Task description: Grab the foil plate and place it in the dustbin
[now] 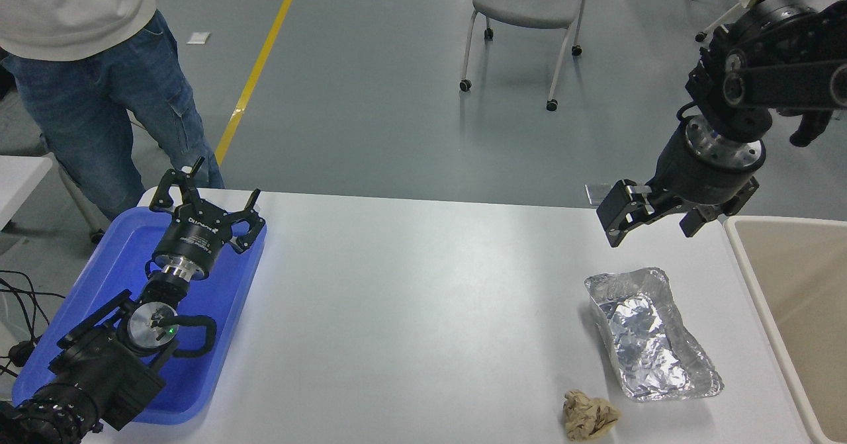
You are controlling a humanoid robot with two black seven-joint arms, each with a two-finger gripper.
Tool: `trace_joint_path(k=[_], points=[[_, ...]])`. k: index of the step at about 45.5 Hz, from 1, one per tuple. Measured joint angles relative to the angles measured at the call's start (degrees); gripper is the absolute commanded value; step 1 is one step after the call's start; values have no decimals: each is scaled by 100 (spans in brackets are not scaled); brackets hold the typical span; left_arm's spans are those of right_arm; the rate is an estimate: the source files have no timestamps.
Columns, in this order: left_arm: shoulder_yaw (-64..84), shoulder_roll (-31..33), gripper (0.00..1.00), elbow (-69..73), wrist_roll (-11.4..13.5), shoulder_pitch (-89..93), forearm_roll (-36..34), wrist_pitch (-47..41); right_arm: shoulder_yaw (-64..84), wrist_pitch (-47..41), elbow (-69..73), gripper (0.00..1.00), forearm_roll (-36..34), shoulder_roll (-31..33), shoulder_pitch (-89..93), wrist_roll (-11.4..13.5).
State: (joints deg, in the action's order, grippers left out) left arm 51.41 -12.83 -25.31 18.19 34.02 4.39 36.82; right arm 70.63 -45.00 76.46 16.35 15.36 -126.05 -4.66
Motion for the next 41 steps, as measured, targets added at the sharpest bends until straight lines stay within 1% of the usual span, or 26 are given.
trace_joint_path(k=[41], points=[[-1,0,100,0,0,0,0,-2,-54,0,1,100,0,64,108,-2]])
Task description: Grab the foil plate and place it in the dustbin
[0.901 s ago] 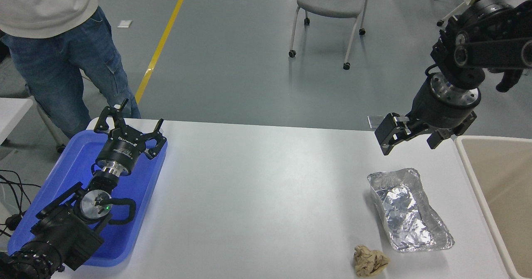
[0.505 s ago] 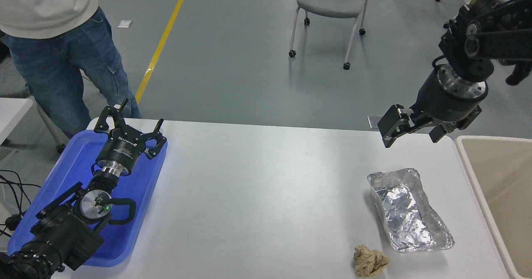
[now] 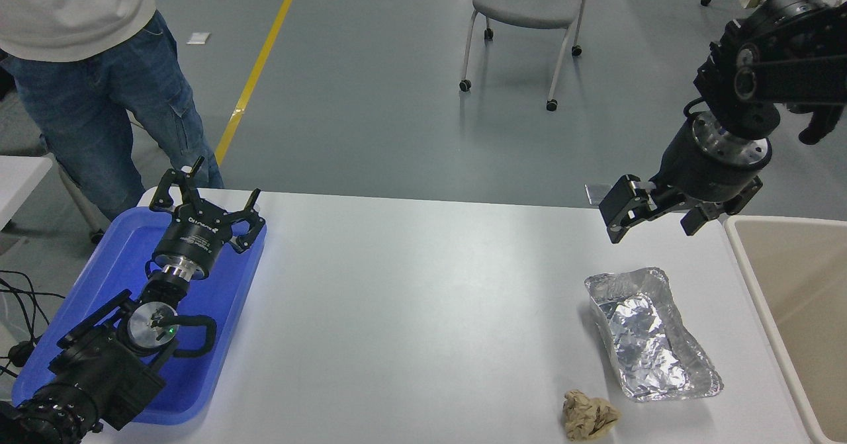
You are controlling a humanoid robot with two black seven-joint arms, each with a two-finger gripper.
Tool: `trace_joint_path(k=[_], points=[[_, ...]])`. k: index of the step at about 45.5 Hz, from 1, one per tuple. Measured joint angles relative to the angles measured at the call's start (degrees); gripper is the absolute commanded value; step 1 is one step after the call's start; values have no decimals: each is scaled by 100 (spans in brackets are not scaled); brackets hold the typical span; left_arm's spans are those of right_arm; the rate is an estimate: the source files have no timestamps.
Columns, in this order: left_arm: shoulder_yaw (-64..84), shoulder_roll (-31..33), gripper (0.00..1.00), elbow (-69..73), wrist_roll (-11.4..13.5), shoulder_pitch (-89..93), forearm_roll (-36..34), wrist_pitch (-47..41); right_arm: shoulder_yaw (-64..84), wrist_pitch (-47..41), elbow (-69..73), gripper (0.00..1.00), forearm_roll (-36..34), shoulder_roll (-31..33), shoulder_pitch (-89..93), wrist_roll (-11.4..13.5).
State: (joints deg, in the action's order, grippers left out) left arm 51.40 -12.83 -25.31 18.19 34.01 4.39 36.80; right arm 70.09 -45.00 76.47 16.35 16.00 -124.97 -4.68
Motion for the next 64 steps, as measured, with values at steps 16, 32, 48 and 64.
trace_joint_path(k=[16,32,48,64], points=[[-5,0,100,0,0,0,0,0,89,0,2,100,0,35,9,1],[-7,0,100,0,0,0,0,-7,225,0,14,100,-8,157,208,-3],[-8,0,100,0,0,-1,0,-7,218,61,-104,100,134,656,874,7],[1,0,100,0,0,0,0,-7,-323,972,-242,100,1736,1066,1913,17]])
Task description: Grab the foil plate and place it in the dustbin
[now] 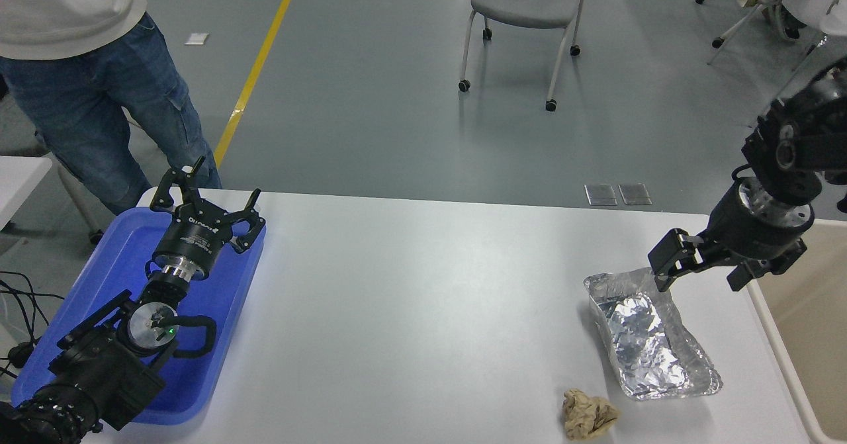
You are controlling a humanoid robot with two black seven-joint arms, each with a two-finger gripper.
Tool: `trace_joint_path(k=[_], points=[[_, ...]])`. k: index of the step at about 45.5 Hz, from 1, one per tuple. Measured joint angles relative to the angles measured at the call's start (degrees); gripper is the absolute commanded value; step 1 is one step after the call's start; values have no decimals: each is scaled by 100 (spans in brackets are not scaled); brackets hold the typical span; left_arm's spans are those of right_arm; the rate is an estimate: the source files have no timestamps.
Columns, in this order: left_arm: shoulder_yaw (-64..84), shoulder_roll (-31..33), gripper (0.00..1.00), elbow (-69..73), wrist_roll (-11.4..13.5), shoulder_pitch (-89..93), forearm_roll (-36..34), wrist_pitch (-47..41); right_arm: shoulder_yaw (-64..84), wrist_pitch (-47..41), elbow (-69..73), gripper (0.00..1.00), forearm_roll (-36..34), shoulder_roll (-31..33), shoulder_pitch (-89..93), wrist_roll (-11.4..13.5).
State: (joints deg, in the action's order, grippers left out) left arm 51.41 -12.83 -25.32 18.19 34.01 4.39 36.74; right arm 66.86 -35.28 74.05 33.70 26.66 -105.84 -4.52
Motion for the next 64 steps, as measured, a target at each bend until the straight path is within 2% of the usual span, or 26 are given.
trace_joint_path(k=[9,23,55,61,64], points=[[0,0,100,0,0,1,1,0,-303,637,-333,100,717,102,744,2],[0,0,100,0,0,1,1,2,-508,1748,-900,100,1026,11,1881,-4],[0,0,100,0,0,1,0,2,-749,2338,-2021,100,432,-385,3272,-1],[0,0,100,0,0,1,0,0,-760,2500,-2232,93,399,-409,3459,-1],[0,0,100,1,0,1,0,0,-763,2589,-2316,86,388,-425,3555,-2]])
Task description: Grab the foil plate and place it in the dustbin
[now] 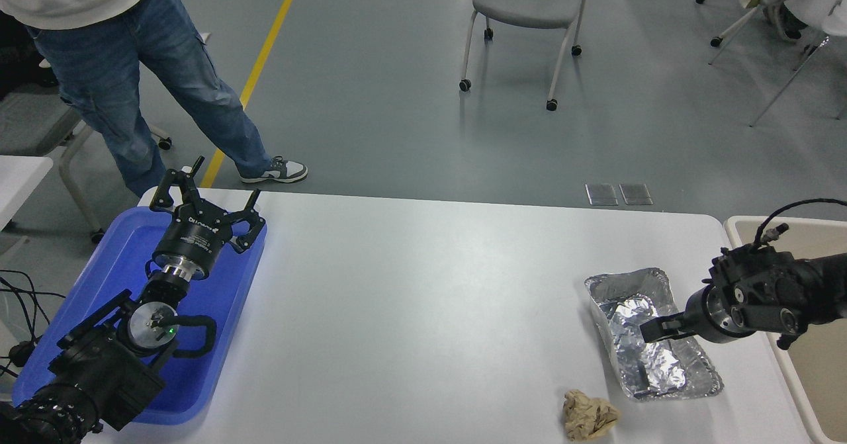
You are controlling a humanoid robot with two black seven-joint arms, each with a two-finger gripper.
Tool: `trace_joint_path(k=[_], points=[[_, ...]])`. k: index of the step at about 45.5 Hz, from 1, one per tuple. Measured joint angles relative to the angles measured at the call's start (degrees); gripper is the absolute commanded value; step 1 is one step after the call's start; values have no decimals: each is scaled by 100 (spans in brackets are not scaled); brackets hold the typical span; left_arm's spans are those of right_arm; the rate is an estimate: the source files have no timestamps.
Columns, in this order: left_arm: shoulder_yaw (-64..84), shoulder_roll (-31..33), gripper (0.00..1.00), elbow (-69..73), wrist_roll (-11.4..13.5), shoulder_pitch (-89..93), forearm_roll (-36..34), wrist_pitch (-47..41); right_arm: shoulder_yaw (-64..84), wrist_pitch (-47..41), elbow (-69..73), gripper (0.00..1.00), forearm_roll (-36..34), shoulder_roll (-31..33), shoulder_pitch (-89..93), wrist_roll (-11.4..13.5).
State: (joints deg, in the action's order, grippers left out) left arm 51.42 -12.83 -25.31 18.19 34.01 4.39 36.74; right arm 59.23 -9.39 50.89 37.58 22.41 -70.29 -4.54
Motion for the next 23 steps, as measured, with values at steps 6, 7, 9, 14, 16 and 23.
trace_joint_path(k=[6,7,9,14,16,23], points=[[0,0,100,0,0,0,0,0,-15,129,-118,51,-20,-24,132,0],[0,0,100,0,0,0,0,0,-21,143,-129,44,-23,-26,145,0],[0,0,100,0,0,0,0,0,-39,164,-152,34,-44,-29,174,2],[0,0,100,0,0,0,0,0,-64,178,-179,18,-140,-35,218,3],[0,0,100,0,0,0,0,0,-72,178,-183,7,-207,-38,233,3],[0,0,100,0,0,0,0,0,-84,112,-139,0,-392,-43,250,3]])
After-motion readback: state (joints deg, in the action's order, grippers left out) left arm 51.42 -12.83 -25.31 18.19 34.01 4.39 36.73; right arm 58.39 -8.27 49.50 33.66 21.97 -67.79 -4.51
